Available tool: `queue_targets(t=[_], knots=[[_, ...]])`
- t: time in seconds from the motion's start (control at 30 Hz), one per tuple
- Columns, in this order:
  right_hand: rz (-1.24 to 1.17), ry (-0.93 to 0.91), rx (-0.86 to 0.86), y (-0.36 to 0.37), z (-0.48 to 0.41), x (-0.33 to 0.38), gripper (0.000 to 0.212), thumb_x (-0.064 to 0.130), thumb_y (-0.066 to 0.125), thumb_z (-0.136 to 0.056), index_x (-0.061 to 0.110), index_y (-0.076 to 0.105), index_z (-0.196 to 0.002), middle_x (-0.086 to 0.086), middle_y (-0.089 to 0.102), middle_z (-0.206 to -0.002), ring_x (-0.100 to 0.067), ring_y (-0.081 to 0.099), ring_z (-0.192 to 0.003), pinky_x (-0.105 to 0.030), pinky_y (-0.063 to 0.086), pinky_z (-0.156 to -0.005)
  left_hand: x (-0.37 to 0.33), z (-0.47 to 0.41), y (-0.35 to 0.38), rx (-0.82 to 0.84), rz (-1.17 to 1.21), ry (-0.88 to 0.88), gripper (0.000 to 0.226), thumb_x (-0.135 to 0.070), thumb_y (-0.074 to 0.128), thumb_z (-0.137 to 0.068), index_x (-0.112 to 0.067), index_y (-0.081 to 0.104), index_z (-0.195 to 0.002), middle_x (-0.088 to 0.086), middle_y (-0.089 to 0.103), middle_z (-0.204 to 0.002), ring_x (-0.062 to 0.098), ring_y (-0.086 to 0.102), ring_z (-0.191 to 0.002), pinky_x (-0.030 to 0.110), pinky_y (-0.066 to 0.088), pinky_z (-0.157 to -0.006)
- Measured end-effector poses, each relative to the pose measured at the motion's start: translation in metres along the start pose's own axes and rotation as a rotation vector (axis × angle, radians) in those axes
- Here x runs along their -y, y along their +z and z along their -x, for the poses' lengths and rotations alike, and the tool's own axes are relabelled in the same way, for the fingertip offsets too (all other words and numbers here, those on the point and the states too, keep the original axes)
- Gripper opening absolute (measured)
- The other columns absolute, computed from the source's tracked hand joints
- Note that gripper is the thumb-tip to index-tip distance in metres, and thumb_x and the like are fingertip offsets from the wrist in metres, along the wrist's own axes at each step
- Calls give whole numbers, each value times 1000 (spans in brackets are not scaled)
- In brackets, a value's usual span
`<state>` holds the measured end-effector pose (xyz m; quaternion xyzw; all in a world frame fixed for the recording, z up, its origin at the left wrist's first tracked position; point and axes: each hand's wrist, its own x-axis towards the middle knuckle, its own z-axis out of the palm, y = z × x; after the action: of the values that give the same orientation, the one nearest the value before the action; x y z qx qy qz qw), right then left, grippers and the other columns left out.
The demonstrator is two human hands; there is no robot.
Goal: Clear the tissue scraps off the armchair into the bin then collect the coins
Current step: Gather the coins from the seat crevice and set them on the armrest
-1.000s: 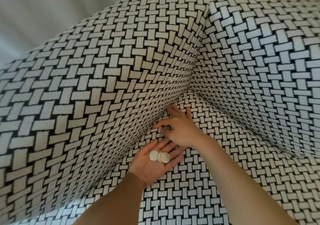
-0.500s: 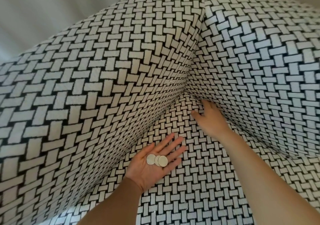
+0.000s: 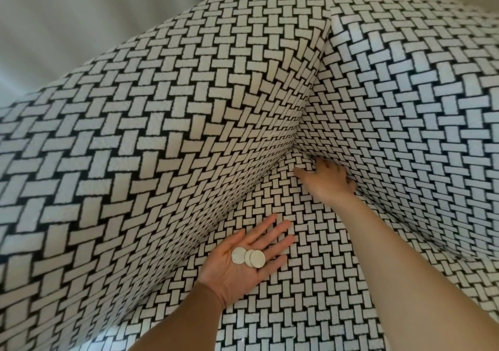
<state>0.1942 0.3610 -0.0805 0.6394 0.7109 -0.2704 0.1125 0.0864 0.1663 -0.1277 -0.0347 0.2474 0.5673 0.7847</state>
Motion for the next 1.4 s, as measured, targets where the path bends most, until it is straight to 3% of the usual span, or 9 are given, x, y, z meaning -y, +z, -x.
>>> queue_targets(t=[0.2,0.4,0.57,0.7,0.8,0.97,1.23,1.4], knots=[[-61,11,38,-1,-4,5,71,48,37,-93,15,12,-151,-12,8,-157,-30,2,-144,-46,3,-116,0,0,0,9,18,-8,51,-28,26,-101,-9,18,-148,13,13,-155,31,9,-144,43,8,-118],[13,-93,-52,10,5,-3,72,54,32,-95,11,15,-150,-10,16,-157,-30,10,-143,-44,8,-117,1,0,0,15,9,-3,51,-29,23,-101,-9,15,-148,13,10,-156,31,6,-144,43,3,-118],[-120,-98,54,1,4,-11,73,54,39,-93,17,12,-151,-6,13,-157,-26,5,-145,-41,9,-118,1,1,1,9,18,-12,51,-27,26,-101,-9,17,-148,13,11,-156,31,7,-144,43,2,-118],[-330,-31,94,-3,0,-14,67,56,33,-95,23,16,-150,-9,13,-156,-24,9,-144,-41,11,-118,1,1,-1,10,25,-18,51,-27,25,-101,-9,16,-148,13,11,-156,31,7,-144,43,1,-118],[-262,-105,-80,7,2,-16,54,45,30,-99,22,23,-148,-9,26,-153,-27,20,-140,-42,17,-115,0,1,0,-2,37,-30,52,-27,27,-101,-9,17,-148,13,12,-156,31,8,-144,44,4,-118],[-16,-189,-221,21,-1,-20,50,41,22,-101,30,18,-150,-6,25,-154,-28,22,-139,-44,17,-113,-1,0,1,-1,61,-38,52,-26,31,-100,-8,19,-148,13,14,-156,32,10,-144,44,6,-118],[-140,-374,-545,41,8,-27,35,17,41,-99,10,54,-132,-10,53,-132,-30,51,-116,-46,41,-99,0,0,-1,7,30,-20,53,-26,32,-100,-8,18,-148,11,13,-156,30,10,-144,44,7,-118],[-262,-404,-693,47,27,-30,22,1,57,-90,2,68,-109,-13,70,-101,-30,59,-96,-34,47,-87,0,1,1,8,5,11,54,-29,28,-100,-7,15,-148,9,9,-157,24,7,-145,41,7,-118]])
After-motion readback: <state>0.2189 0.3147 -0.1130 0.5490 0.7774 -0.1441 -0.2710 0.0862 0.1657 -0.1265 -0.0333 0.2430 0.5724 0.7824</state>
